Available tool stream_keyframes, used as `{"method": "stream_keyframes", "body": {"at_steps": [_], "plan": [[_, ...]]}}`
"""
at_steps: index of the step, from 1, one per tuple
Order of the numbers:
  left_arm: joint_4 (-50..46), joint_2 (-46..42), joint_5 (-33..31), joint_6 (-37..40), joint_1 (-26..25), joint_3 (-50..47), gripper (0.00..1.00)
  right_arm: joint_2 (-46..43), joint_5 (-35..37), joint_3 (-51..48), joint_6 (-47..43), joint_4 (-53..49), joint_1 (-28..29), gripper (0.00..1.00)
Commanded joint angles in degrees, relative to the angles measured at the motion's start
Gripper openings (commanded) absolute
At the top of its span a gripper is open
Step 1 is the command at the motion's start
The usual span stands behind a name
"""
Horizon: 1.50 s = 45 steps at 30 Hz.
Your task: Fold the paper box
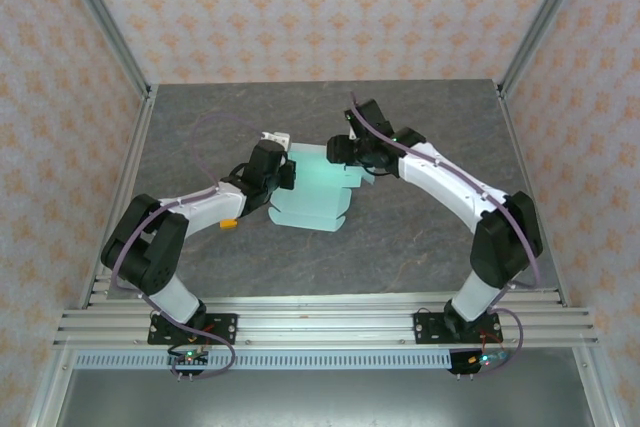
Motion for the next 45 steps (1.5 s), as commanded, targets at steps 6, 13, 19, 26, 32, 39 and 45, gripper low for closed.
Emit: {"method": "stream_keyframes", "body": {"at_steps": [6, 13, 19, 26, 32, 39, 45], "plan": [[-0.7, -3.2, -2.7, -1.6, -1.0, -0.5, 0.0, 0.1, -2.1, -3.4, 11.1, 8.7, 0.4, 0.54], [-0.1, -2.7, -2.4, -1.7, -1.9, -0.7, 0.0, -0.5, -1.6, -8.9, 21.0, 20.9, 0.4, 0.48], [0.1, -2.4, -2.3, -1.9, -2.3, -0.9, 0.0, -1.7, 0.6, -13.2, 26.5, 28.8, 0.4, 0.34], [0.0, -2.1, -2.9, -1.8, -2.3, -0.8, 0.0, -2.7, 2.8, -14.8, 27.5, 29.6, 0.4, 0.29], [-1.7, -2.0, -6.1, -2.9, -2.2, -0.2, 0.0, -6.6, 7.7, -14.7, 20.4, 20.8, 0.4, 0.47], [-3.3, -2.2, -7.0, -4.6, -2.2, 0.7, 0.0, -14.7, 10.2, -21.1, 13.9, 14.0, 1.4, 0.54], [-3.5, -2.9, -6.3, -4.8, -2.3, 0.9, 0.0, -15.4, 9.6, -29.0, 15.1, 18.0, 2.7, 0.6]]}}
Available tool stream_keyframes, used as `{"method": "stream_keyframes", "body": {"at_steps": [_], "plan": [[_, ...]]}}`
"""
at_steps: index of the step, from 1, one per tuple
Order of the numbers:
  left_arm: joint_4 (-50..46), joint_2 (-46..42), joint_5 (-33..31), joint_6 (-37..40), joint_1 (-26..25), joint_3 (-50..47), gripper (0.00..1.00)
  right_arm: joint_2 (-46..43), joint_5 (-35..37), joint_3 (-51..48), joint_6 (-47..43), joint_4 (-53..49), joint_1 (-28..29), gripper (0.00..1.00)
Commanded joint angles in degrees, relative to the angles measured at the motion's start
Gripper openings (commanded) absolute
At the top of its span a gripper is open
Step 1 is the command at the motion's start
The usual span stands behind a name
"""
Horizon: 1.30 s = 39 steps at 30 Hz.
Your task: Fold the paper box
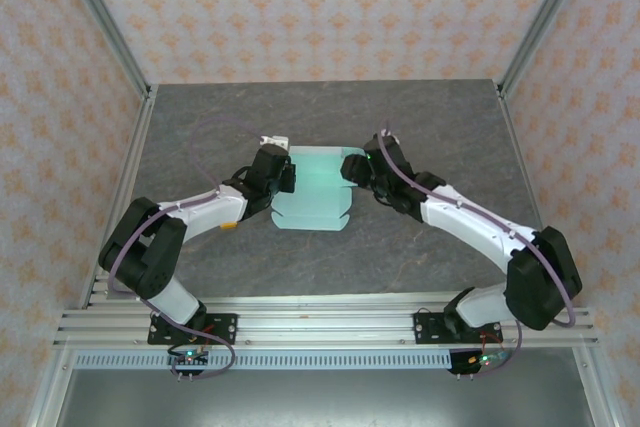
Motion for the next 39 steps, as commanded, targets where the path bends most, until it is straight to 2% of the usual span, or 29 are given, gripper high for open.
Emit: {"method": "stream_keyframes", "body": {"at_steps": [1, 8, 17, 25, 32, 39], "plan": [[-0.8, -1.8, -1.6, -1.4, -0.3, 1.5, 0.0, 1.6, 1.1, -3.3, -0.6, 1.5, 0.3, 0.61], [-1.1, -2.5, -1.3, -1.2, -0.3, 1.2, 0.0, 6.9, -0.6, -3.9, 1.6, 9.6, 0.2, 0.71], [-1.2, -3.8, -1.5, -0.7, -0.3, 0.7, 0.0, 11.6, -0.4, -3.7, 2.8, 15.2, -0.5, 0.76], [-1.2, -4.3, -1.4, -0.5, -0.3, 0.4, 0.0, 13.2, -1.1, -4.0, 2.6, 19.4, -0.9, 0.76], [-1.0, -4.3, -1.3, -0.5, -0.3, 0.1, 0.0, 13.6, -2.0, -2.8, 0.8, 20.5, -1.0, 0.74], [-1.1, -4.1, -1.2, -0.5, -0.3, 0.3, 0.0, 11.3, -4.8, -4.8, -1.4, 26.6, -0.9, 0.68]]}}
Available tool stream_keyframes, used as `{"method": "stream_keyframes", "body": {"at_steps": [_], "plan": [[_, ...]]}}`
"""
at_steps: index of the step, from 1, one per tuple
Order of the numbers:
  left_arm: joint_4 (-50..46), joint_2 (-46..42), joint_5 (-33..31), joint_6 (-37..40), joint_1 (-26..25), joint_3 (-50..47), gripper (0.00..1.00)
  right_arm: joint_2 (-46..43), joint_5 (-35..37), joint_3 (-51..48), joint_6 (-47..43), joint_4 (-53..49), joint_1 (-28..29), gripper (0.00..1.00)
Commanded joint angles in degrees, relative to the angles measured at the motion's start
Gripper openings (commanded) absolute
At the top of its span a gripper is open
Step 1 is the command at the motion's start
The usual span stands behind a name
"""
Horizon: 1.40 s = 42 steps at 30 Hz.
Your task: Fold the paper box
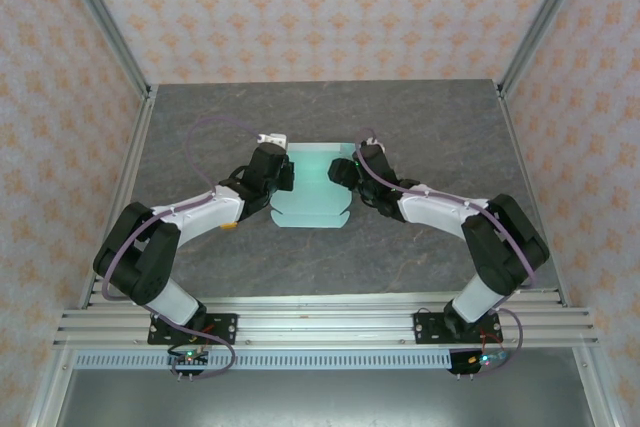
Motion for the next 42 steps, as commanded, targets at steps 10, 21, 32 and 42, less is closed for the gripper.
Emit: {"method": "stream_keyframes", "body": {"at_steps": [10, 21, 32, 42], "plan": [[-0.5, -1.8, -0.2, -0.6, -0.3, 0.4, 0.0, 0.9, -7.5, 0.1, -2.4, 8.4, 0.9, 0.56], [-0.5, -2.4, 0.0, -0.7, -0.3, 0.1, 0.0, 4.5, -9.3, 2.8, -3.9, 7.7, 2.6, 0.45], [-0.9, -2.5, -1.3, -0.7, -0.3, 0.0, 0.0, -4.0, -1.8, 1.8, -11.3, -3.2, 2.4, 0.53], [-1.8, -2.6, -0.4, -1.0, 0.0, 0.6, 0.0, -13.3, -6.6, 5.9, -22.5, -22.3, 0.2, 0.59]]}}
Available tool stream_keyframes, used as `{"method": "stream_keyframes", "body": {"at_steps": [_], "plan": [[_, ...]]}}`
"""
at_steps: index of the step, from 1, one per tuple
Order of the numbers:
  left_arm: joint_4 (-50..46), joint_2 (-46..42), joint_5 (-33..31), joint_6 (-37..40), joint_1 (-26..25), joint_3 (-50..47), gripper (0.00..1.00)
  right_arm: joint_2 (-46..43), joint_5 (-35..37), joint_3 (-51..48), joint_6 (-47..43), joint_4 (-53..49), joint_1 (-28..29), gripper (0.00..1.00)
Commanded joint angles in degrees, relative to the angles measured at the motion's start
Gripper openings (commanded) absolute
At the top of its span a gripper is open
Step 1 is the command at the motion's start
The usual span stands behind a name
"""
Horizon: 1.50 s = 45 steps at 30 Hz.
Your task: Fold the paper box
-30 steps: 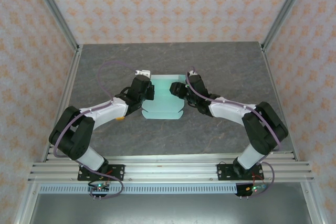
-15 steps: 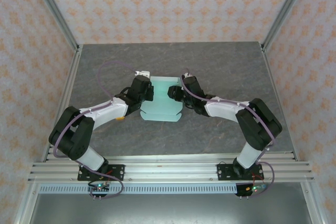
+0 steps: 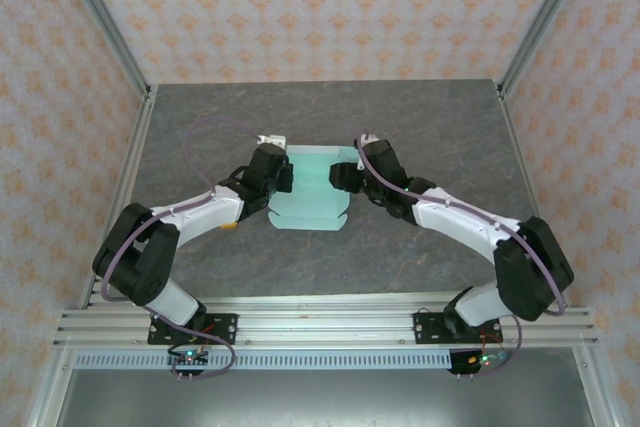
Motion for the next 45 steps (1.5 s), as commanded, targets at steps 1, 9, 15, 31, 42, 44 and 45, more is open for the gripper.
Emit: {"method": "stream_keyframes", "body": {"at_steps": [1, 9, 15, 31, 42, 44, 45], "plan": [[-0.1, -2.4, 0.0, -1.0, 0.1, 0.7, 0.0, -3.8, -1.8, 4.9, -8.4, -13.5, -1.0, 0.59], [-0.8, -4.1, 2.1, -1.8, 1.7, 0.3, 0.0, -11.9, -2.4, 8.1, -14.7, -22.2, -9.7, 0.62], [-1.3, -6.5, 4.0, -2.4, 3.1, -0.6, 0.0, -8.0, -3.1, 10.5, -11.7, -22.0, -20.2, 0.63], [-3.5, -8.4, 6.9, -1.8, 3.6, 0.2, 0.0, 4.2, -29.8, 9.3, -18.8, -9.4, -22.5, 0.56], [-3.7, -7.0, 8.3, -1.8, 3.6, 1.5, 0.0, 6.1, -35.3, 7.2, -20.6, -6.8, -19.2, 0.52], [-3.6, -7.0, 8.4, -1.8, 3.6, 1.6, 0.0, 6.4, -35.8, 7.3, -20.9, -6.6, -18.8, 0.52], [-3.6, -7.0, 8.5, -1.8, 3.6, 1.6, 0.0, 6.5, -35.9, 7.3, -21.1, -6.5, -18.5, 0.52]]}}
